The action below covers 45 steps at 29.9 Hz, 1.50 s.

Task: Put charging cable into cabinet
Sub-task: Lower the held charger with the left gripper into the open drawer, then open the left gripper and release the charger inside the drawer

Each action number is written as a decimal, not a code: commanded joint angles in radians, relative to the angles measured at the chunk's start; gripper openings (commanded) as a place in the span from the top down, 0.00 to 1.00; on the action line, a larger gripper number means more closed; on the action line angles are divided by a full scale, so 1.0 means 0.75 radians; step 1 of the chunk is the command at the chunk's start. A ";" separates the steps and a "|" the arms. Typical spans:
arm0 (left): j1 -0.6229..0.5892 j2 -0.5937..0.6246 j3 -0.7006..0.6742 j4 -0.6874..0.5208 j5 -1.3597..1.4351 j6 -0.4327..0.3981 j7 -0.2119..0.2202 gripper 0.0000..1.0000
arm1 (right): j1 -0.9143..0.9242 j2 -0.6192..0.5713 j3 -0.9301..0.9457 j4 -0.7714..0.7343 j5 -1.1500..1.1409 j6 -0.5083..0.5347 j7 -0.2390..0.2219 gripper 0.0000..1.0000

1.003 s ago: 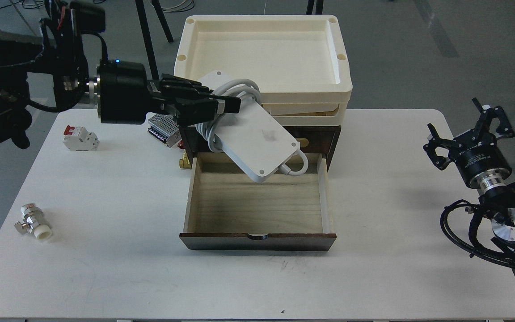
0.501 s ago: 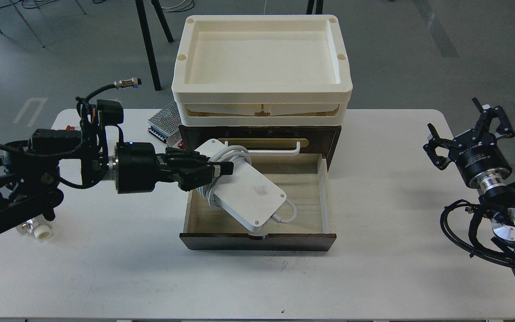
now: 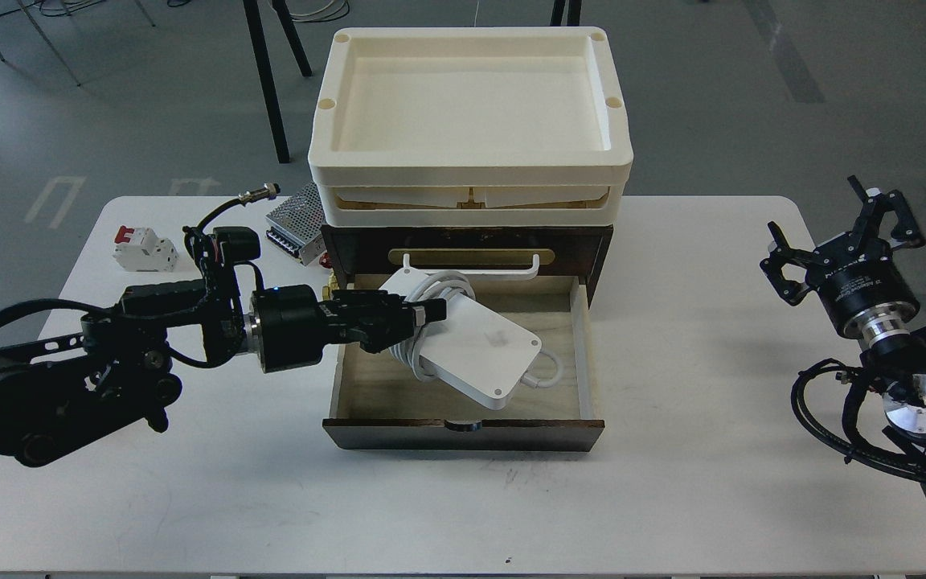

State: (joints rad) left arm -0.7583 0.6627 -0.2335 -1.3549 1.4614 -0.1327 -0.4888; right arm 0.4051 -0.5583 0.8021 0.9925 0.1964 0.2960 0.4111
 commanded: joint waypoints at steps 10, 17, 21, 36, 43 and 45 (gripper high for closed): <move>0.056 -0.209 0.002 0.266 -0.003 0.064 0.000 1.00 | 0.000 0.000 0.000 0.000 0.000 0.000 0.000 0.01; 0.103 -0.319 0.002 0.428 0.001 0.071 0.000 1.00 | 0.000 0.000 0.000 0.000 0.000 0.000 0.000 0.01; 0.117 -0.364 0.002 0.491 0.001 0.093 0.000 1.00 | 0.000 0.000 0.000 0.000 0.000 0.000 0.000 0.01; 0.154 -0.428 0.002 0.596 -0.001 0.105 0.000 0.83 | 0.000 0.000 0.000 0.000 0.000 0.000 0.000 0.01; 0.156 -0.442 -0.004 0.584 -0.005 0.101 0.000 0.58 | 0.000 0.000 0.000 0.000 0.000 0.000 0.000 0.01; 0.156 -0.442 -0.014 0.583 -0.010 0.101 0.000 0.45 | 0.000 0.000 0.000 0.000 0.000 0.000 0.000 0.01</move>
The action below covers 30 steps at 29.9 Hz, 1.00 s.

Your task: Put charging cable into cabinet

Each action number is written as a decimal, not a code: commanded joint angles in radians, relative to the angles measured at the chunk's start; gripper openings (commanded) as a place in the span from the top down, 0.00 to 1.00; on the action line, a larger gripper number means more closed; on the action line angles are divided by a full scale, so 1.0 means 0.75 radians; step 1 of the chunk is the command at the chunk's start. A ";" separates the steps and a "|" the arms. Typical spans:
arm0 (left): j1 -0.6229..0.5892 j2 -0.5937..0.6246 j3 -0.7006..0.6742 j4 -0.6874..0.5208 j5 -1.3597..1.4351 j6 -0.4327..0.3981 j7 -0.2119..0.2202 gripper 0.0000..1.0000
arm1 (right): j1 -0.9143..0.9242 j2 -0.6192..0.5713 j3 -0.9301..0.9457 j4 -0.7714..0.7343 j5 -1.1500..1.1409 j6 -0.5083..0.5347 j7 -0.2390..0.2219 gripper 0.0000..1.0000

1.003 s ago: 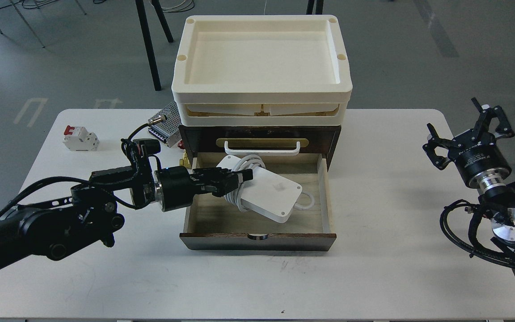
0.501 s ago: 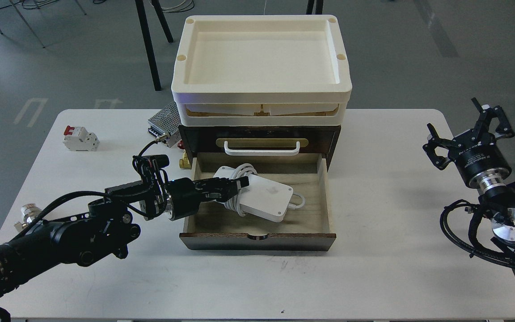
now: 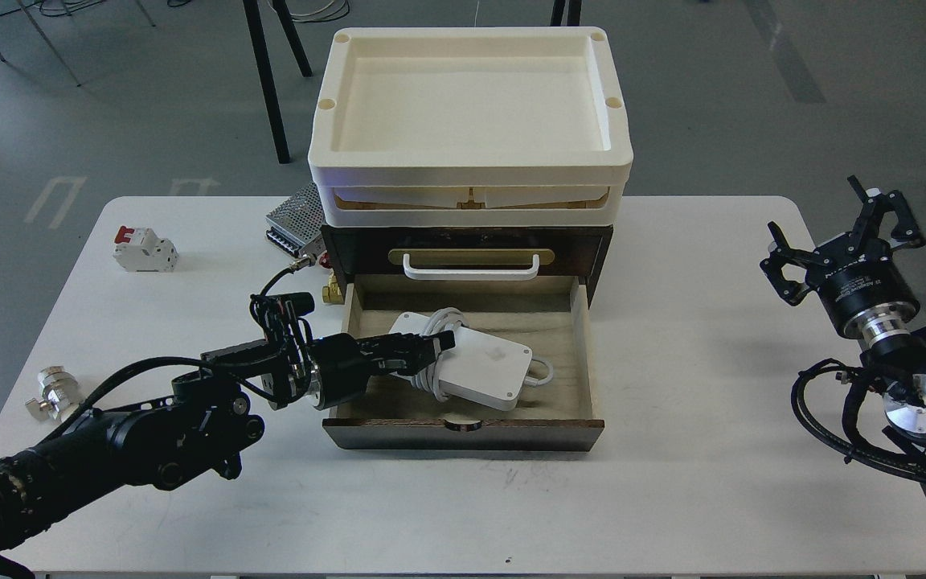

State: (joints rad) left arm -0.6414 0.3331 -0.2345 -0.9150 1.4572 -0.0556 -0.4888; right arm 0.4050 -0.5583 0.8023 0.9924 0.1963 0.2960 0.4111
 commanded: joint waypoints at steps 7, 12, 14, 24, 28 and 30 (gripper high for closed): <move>-0.004 0.000 -0.011 -0.026 -0.094 -0.014 0.000 0.03 | 0.000 0.000 0.000 0.000 0.000 0.000 0.000 0.01; -0.006 0.028 -0.013 -0.085 -0.094 -0.012 0.000 0.01 | 0.000 0.000 0.000 0.000 0.000 0.000 0.000 0.01; -0.006 0.067 -0.019 -0.132 -0.096 -0.010 0.000 0.01 | 0.000 0.000 0.000 0.000 0.000 0.000 0.000 0.01; 0.017 0.378 -0.023 -0.316 -0.202 -0.006 0.000 0.01 | 0.000 0.004 0.000 -0.002 0.000 0.000 0.000 0.01; 0.025 0.552 -0.035 -0.367 -0.427 -0.002 0.000 0.01 | 0.000 0.004 0.000 -0.002 0.000 0.000 0.000 0.01; 0.035 0.625 -0.049 -0.383 -0.549 -0.002 0.000 0.01 | 0.000 0.004 0.000 -0.002 0.000 0.000 0.000 0.01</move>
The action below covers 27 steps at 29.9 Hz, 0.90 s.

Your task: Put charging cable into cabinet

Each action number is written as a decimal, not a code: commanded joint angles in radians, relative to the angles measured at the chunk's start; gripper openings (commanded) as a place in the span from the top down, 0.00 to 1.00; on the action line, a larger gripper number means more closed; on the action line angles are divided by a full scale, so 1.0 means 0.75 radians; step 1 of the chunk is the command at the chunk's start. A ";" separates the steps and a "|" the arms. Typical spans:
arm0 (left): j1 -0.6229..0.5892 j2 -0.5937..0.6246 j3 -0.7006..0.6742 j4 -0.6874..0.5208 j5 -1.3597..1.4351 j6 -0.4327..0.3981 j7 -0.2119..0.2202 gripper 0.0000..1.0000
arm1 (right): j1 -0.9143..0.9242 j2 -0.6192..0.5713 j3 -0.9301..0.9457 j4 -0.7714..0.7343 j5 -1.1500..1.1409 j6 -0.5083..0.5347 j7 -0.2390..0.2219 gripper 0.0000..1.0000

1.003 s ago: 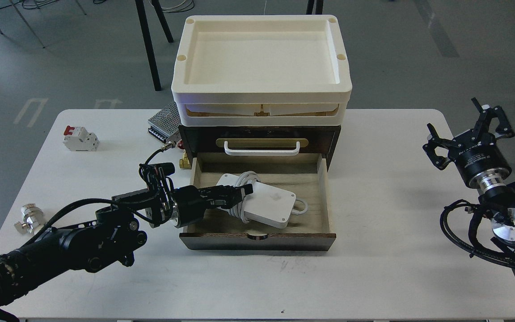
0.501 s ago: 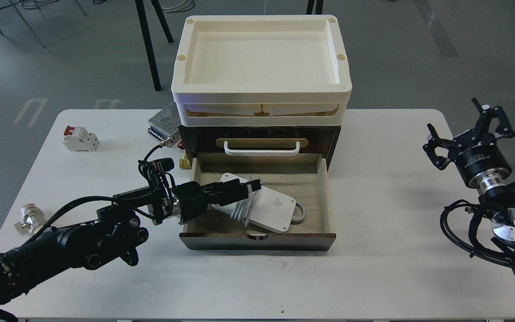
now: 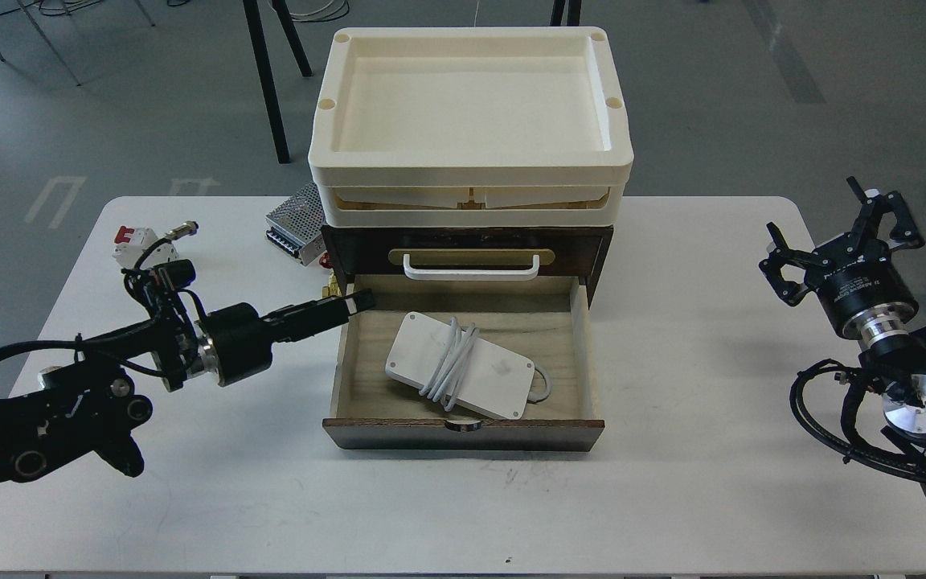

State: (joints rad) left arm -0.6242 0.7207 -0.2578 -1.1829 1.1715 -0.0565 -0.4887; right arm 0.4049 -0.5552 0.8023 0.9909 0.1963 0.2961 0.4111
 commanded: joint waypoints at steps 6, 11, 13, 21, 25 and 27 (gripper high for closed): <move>0.098 0.254 -0.092 -0.010 -0.637 0.002 0.000 0.01 | 0.002 0.002 -0.012 0.004 -0.004 0.002 0.000 0.01; 0.110 0.246 -0.096 0.137 -1.042 0.004 0.000 0.01 | 0.008 0.004 -0.012 0.004 -0.039 0.002 0.000 0.01; 0.108 0.234 -0.098 0.227 -1.150 0.002 0.000 0.01 | 0.010 0.004 -0.012 0.006 -0.076 0.002 0.000 0.01; 0.084 -0.014 -0.271 0.679 -1.382 -0.017 0.000 0.01 | 0.014 0.033 0.004 0.000 -0.127 0.004 0.000 0.01; 0.084 -0.087 -0.329 0.834 -1.382 -0.125 0.000 0.01 | 0.014 0.041 0.008 -0.004 -0.127 0.006 0.000 0.01; 0.080 -0.104 -0.335 0.908 -1.384 -0.231 0.000 0.01 | 0.016 0.041 0.010 -0.006 -0.125 0.004 0.000 0.01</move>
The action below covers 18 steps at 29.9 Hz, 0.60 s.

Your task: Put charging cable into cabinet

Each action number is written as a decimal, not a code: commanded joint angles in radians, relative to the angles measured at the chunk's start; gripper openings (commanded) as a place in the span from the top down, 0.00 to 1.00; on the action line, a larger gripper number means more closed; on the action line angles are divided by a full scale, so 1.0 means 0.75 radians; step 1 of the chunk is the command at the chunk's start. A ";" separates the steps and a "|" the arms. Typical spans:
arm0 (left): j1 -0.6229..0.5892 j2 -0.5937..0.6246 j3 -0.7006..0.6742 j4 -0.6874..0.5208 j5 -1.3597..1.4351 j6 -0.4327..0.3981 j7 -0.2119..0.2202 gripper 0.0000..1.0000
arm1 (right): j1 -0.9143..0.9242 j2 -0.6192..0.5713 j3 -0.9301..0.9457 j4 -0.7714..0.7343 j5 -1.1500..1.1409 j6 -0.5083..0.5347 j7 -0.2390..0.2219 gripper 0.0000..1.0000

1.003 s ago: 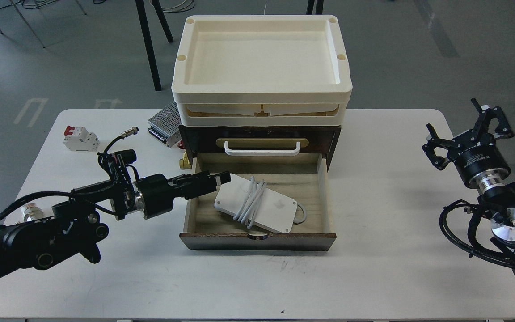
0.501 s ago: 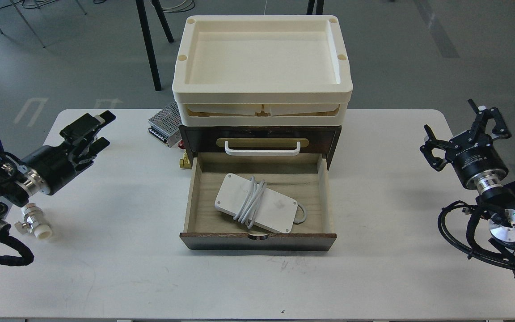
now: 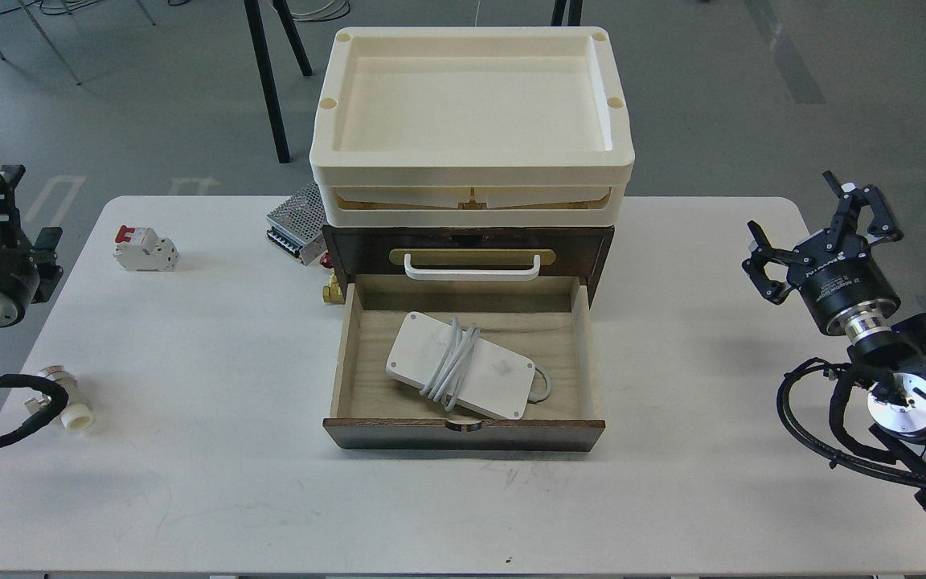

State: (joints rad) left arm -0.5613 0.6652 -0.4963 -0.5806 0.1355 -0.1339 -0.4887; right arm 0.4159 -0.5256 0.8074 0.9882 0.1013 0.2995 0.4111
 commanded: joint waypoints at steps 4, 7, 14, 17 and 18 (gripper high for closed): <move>-0.045 -0.126 -0.013 0.258 -0.001 -0.228 0.000 0.01 | 0.002 0.001 0.013 -0.005 0.002 -0.003 0.000 0.01; -0.055 -0.161 0.007 0.285 0.018 -0.269 0.000 0.01 | 0.002 0.001 0.016 -0.005 0.002 0.000 0.000 0.01; -0.104 -0.216 0.032 0.279 0.203 -0.286 0.000 0.01 | -0.006 0.001 0.016 0.000 0.002 0.002 0.000 0.01; -0.131 -0.236 0.032 0.269 0.226 -0.318 0.000 0.01 | -0.006 0.001 0.016 0.000 0.004 0.002 0.000 0.01; -0.135 -0.247 0.032 0.269 0.226 -0.323 0.000 0.01 | -0.006 0.001 0.016 0.000 0.002 0.002 0.000 0.01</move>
State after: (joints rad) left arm -0.6503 0.4980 -0.4720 -0.3763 0.2927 -0.3597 -0.4887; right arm 0.4114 -0.5246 0.8189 0.9877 0.1040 0.3005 0.4111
